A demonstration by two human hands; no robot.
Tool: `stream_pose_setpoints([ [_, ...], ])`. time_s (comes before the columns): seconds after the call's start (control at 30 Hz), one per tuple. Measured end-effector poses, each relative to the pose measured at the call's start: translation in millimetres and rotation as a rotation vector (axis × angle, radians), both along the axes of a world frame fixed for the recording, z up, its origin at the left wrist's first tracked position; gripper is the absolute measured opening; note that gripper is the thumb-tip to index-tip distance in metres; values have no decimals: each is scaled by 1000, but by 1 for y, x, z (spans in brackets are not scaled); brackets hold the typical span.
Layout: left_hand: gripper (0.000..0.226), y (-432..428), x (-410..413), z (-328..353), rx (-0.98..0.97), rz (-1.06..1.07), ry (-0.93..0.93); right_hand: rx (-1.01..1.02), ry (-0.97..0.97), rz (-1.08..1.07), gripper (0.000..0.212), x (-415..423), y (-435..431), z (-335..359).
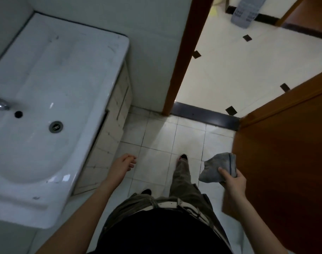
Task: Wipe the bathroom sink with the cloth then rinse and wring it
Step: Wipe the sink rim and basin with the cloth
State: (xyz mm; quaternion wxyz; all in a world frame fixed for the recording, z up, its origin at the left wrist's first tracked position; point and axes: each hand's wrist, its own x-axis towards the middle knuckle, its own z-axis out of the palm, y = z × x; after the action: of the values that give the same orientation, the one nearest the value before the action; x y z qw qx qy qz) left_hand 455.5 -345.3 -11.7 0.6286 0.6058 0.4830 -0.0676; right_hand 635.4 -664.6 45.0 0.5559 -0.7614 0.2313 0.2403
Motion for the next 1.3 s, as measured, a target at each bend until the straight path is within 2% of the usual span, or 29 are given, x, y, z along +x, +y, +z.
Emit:
stream_pose_setpoints([
  [0.1,19,-6,28,-6,2,169,19,19,3,158,39,73,23,-4],
  [0.23,15,-22,48,0,-34,599,33,63,28,377,38,160,78,0],
  [0.33,17,-35,49,6,-20,794,32,117,6,591,20,200,131,8],
  [0.43,19,-54,44,7,3,917,60,108,0,782,22,224,185,10],
  [0.53,21,-67,42,3,-5,1026,107,66,5,908,45,239,235,3],
  [0.6,21,-66,44,-2,-11,1086,126,62,-5,971,44,243,268,-1],
  [0.73,22,-38,59,-10,3,1161,112,52,-22,1056,38,249,330,-4],
  [0.93,22,53,106,16,77,1101,-16,104,-38,1110,31,258,416,13],
  [1.07,33,122,130,49,173,1024,-136,165,63,1107,19,265,471,29],
  [1.2,29,180,138,61,252,1046,-169,209,-42,1152,32,268,533,51],
  [1.3,27,210,139,50,273,1042,-107,311,-40,1204,32,262,583,66],
])
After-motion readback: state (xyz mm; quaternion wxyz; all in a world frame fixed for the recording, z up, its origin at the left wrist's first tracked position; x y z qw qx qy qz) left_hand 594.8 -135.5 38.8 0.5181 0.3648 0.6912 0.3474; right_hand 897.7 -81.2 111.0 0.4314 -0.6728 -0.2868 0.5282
